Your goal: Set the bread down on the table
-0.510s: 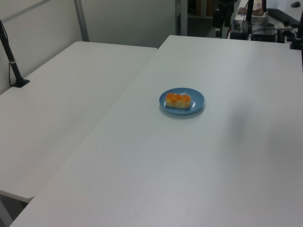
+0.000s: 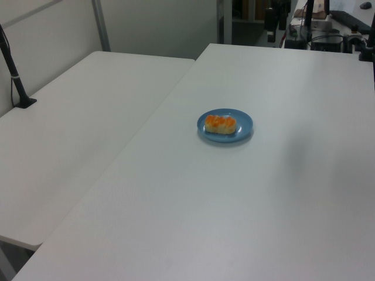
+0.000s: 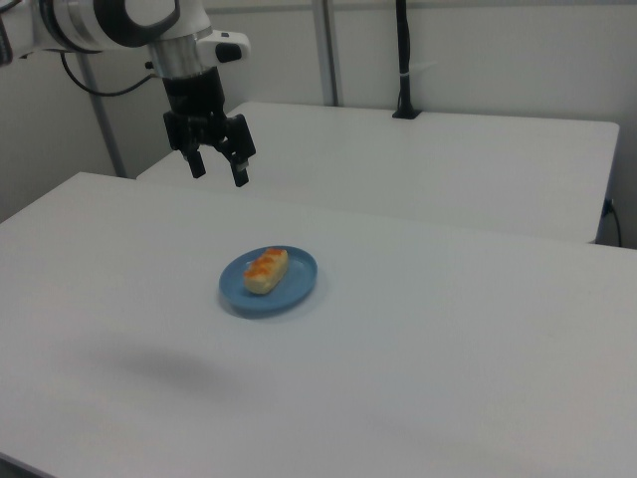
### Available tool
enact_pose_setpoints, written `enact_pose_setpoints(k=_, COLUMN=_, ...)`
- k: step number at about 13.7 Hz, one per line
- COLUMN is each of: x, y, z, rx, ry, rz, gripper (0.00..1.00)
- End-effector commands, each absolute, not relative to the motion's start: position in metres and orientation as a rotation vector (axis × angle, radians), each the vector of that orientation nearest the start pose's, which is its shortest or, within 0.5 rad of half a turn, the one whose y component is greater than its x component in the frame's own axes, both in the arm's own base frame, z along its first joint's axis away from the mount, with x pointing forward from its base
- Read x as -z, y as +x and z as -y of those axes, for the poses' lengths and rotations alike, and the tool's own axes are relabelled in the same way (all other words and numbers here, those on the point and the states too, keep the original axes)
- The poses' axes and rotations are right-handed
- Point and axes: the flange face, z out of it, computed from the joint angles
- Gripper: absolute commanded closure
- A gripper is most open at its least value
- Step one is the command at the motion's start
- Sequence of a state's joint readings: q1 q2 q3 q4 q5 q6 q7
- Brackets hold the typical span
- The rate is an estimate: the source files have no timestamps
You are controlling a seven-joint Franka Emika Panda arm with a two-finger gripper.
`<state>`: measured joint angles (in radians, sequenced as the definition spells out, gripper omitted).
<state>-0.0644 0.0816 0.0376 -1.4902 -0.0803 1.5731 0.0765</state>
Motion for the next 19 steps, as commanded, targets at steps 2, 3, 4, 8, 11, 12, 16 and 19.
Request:
enact_pose_setpoints(k=2, x=-0.622, y=0.570, z=0.025, rx=0.003, ry=-3.196, rz=-0.192, gripper=0.00)
enact_pose_setpoints(k=3, x=-0.623, y=0.570, z=0.025, rx=0.008, ry=-3.196, rz=-0.192, gripper=0.00)
enact_pose_setpoints(k=4, x=-0.622, y=0.571, z=0.025, rx=0.008, ry=-3.194, rz=-0.192, gripper=0.00)
enact_pose_setpoints(k=8, x=-0.619, y=0.573, z=0.025, rx=0.007, ry=-3.193, rz=-0.184, gripper=0.00)
enact_pose_setpoints(k=11, x=-0.618, y=0.577, z=0.024, rx=0.033, ry=-3.182, rz=-0.175, gripper=0.00)
enact_pose_setpoints(k=12, x=-0.617, y=0.579, z=0.023, rx=0.043, ry=-3.171, rz=-0.174, gripper=0.00)
enact_pose_setpoints(k=16, x=-0.617, y=0.585, z=0.021, rx=0.091, ry=-3.161, rz=-0.168, gripper=0.00)
enact_pose_setpoints(k=19, x=-0.609, y=0.592, z=0.018, rx=0.103, ry=-3.160, rz=-0.160, gripper=0.00)
